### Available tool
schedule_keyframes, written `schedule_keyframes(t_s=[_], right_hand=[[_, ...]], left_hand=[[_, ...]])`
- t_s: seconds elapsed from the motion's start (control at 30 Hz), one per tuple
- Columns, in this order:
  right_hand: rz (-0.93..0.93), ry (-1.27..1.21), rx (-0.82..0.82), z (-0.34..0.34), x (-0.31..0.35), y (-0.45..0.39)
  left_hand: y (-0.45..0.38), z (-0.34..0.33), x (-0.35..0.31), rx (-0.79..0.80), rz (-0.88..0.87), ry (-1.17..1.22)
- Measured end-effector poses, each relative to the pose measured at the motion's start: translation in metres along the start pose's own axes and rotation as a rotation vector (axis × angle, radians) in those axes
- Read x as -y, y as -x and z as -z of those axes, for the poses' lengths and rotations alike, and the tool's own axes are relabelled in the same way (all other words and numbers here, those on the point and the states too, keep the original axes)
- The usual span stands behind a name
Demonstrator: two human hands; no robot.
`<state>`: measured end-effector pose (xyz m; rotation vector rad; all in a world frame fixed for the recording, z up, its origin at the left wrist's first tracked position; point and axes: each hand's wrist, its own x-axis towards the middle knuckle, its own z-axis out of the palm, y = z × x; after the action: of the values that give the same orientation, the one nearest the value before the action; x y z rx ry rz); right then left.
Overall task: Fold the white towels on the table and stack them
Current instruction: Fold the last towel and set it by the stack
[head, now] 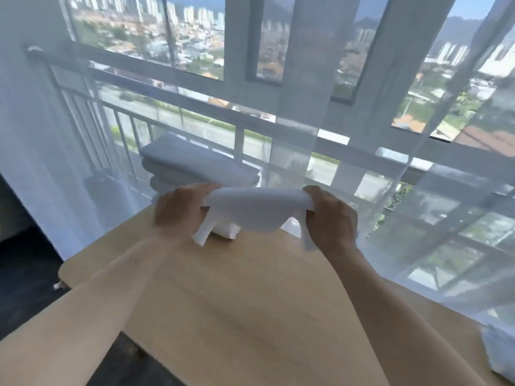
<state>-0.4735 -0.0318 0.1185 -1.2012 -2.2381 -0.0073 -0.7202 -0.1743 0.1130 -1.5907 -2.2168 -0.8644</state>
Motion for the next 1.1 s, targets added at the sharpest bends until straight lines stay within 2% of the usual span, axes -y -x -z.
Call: schedule_keyframes(t_s=[0.13,0.33,0.47,0.57,0.63,0.77,0.83,0.93,1.03,1.1], right_hand=[[0.021,-0.007,-0.129,-0.029,0.035,-0.042],[0.012,0.03,-0.213,-0.08,0.074,-0.118],[0.053,0.084,-0.217,-0.105,0.103,-0.194],[0.056,0.159,-0.141,-0.121,0.12,-0.246],[0.056,0.227,-0.136,-0.132,0.129,-0.271],[0.06,0.274,-0.287,-0.162,0.138,-0.267],[0.061,0.291,-0.286,-0.186,0.137,-0.242],[0.019,0.295,-0.095,-0.22,0.139,-0.194],[-0.129,0.23,0.101,-0.241,0.146,-0.156],[-0.261,0.165,0.147,-0.249,0.153,-0.145]], left_hand=[[-0.045,0.003,0.056,-0.089,-0.103,-0.077],[-0.139,-0.006,0.142,-0.115,-0.181,-0.104],[-0.22,-0.008,0.19,-0.089,-0.158,-0.117],[-0.282,-0.009,0.217,-0.049,-0.165,-0.141],[-0.311,-0.012,0.233,-0.12,-0.268,-0.143],[-0.322,-0.045,0.275,-0.293,-0.452,-0.166],[-0.298,-0.076,0.304,-0.236,-0.515,-0.131],[-0.252,-0.115,0.352,-0.022,-0.551,-0.02],[-0.229,-0.135,0.385,0.138,-0.507,0.099],[-0.236,-0.137,0.394,0.181,-0.523,0.145]])
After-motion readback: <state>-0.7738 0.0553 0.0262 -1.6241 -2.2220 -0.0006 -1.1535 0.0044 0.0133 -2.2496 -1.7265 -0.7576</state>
